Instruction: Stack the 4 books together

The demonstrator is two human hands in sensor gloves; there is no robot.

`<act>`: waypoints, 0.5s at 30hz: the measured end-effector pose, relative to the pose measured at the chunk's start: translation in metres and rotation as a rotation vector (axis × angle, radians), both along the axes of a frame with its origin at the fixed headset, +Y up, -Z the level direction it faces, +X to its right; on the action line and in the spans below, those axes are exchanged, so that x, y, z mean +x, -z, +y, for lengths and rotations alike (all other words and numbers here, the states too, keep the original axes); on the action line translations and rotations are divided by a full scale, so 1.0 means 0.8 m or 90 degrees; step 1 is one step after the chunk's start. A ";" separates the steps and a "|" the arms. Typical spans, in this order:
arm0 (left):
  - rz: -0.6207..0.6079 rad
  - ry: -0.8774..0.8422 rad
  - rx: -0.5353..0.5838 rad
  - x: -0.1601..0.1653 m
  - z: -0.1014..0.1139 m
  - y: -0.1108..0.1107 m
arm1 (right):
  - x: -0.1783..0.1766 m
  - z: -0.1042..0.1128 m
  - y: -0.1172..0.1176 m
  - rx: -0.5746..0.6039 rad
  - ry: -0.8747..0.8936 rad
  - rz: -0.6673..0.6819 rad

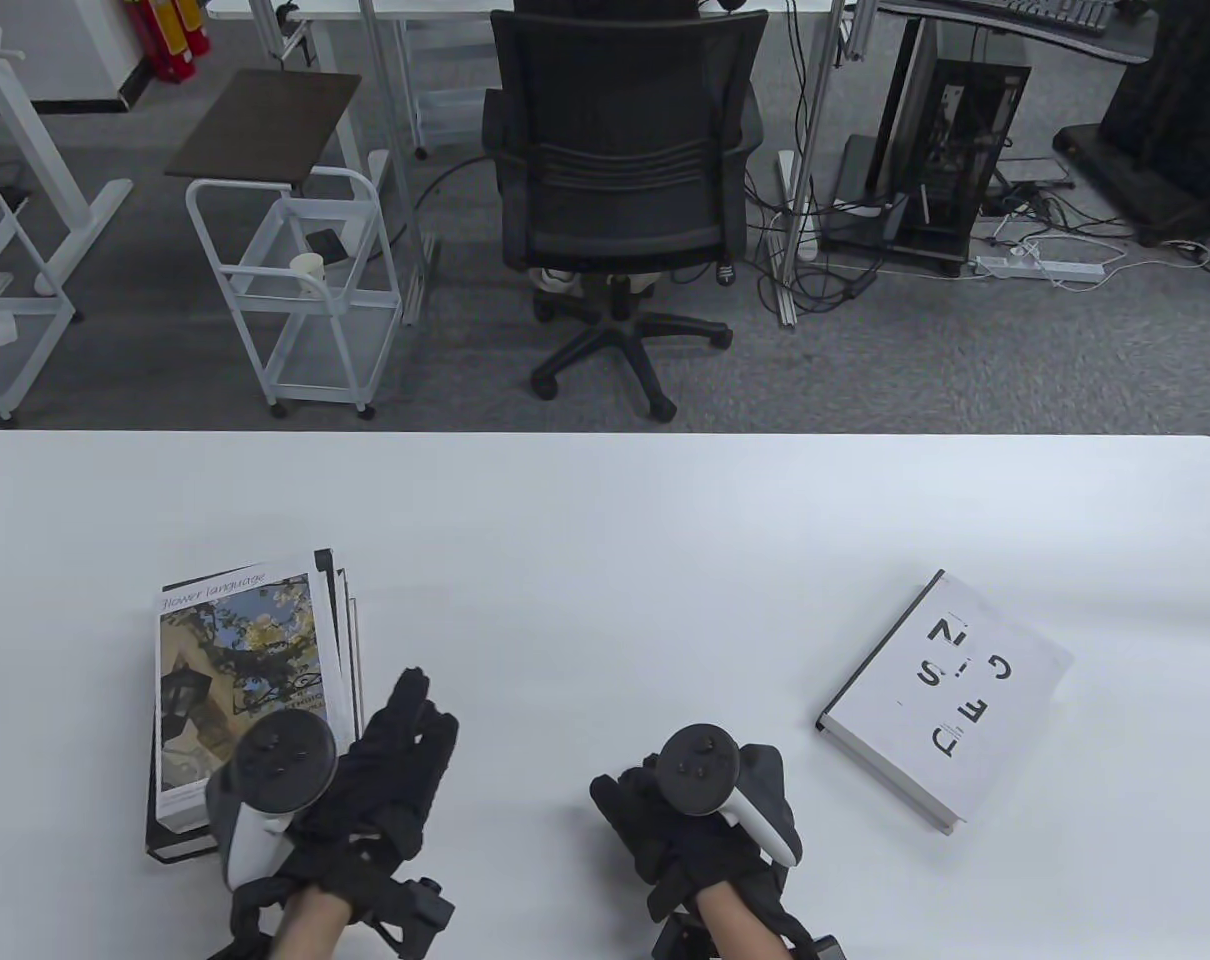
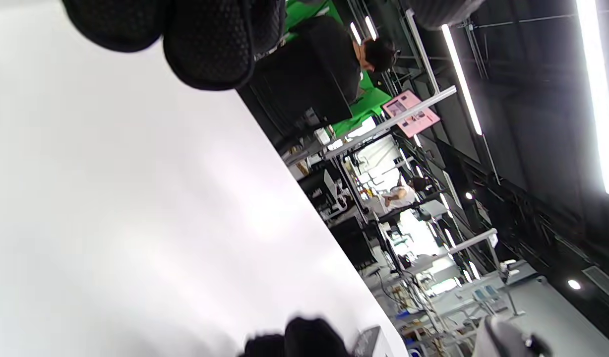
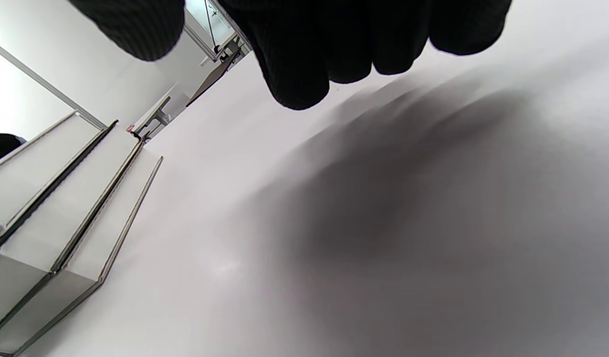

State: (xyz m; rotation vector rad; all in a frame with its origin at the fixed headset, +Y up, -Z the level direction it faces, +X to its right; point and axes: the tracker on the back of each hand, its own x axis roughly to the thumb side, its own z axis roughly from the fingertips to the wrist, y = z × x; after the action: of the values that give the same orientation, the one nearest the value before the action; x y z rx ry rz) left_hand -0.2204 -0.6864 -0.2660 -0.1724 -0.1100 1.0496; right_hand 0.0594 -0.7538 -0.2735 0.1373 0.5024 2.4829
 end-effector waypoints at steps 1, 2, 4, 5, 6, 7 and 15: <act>-0.007 -0.011 -0.011 0.009 -0.010 0.003 | 0.001 0.001 0.000 0.003 0.000 -0.003; -0.019 -0.016 -0.025 0.019 -0.022 0.006 | 0.002 0.002 0.000 0.006 -0.003 -0.004; -0.036 -0.012 -0.024 0.029 -0.037 0.009 | 0.002 0.002 0.000 0.009 -0.010 -0.004; -0.049 -0.002 -0.009 0.034 -0.046 0.009 | 0.002 0.001 0.000 0.010 -0.016 -0.003; -0.055 0.008 -0.002 0.036 -0.052 0.009 | 0.002 0.001 0.000 0.010 -0.021 -0.004; -0.059 0.022 0.001 0.038 -0.061 0.008 | 0.003 0.001 0.000 0.009 -0.027 -0.004; -0.121 0.095 0.005 0.039 -0.084 0.011 | 0.008 0.001 0.000 0.013 -0.063 -0.009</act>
State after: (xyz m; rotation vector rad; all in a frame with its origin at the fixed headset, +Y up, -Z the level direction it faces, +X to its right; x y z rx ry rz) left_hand -0.1894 -0.7534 -0.2745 -0.2693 -0.2684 0.8827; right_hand 0.0657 -0.7526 -0.2734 0.1056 0.4895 2.5840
